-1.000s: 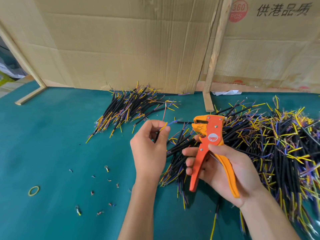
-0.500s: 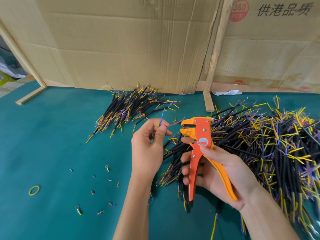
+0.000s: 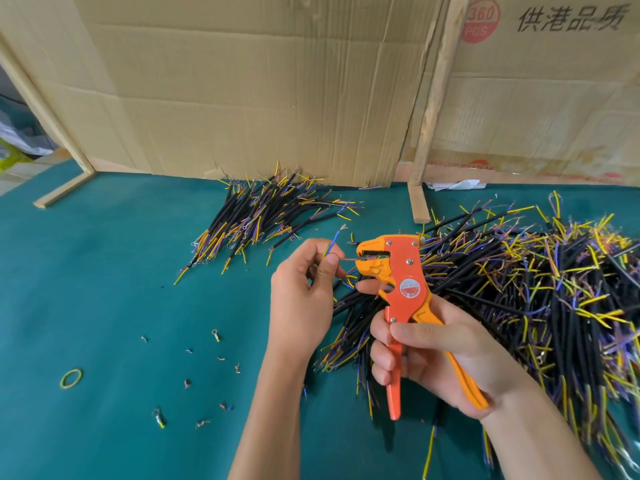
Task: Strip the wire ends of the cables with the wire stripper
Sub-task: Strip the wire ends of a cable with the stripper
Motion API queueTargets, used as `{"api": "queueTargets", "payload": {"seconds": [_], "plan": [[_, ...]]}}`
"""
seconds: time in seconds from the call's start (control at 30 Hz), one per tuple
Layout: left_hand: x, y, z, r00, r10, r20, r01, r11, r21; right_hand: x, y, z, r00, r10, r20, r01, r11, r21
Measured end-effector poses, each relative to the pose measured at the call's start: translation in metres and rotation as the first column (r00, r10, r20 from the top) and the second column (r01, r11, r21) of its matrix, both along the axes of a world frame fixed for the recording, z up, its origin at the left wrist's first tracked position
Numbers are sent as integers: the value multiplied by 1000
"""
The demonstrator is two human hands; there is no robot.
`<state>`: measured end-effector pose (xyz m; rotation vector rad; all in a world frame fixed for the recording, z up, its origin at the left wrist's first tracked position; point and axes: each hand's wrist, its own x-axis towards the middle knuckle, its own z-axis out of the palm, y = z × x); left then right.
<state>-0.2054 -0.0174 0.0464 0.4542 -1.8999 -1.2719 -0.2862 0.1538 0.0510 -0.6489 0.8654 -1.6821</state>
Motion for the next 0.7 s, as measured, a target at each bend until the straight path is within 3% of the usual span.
{"api": "queueTargets", "payload": {"seconds": [0.27,0.47,0.6,0.7], "plan": [[1,2,3,1000,6,-9,-6,1000,1,7,-6,-1,993,-116,30,114,992,46],[1,4,4,1000,17,21,-18,998,54,13,-14,-1,948,-309,76,302,949,88],[-2,7,11,995,46,93,-50,998,45,13,-13,-2,948,-265,178,272,962,-16],[-6,7,22,993,106,59,-111,990,83,7,-12,1,944,-260,205,285,953,-103]]}}
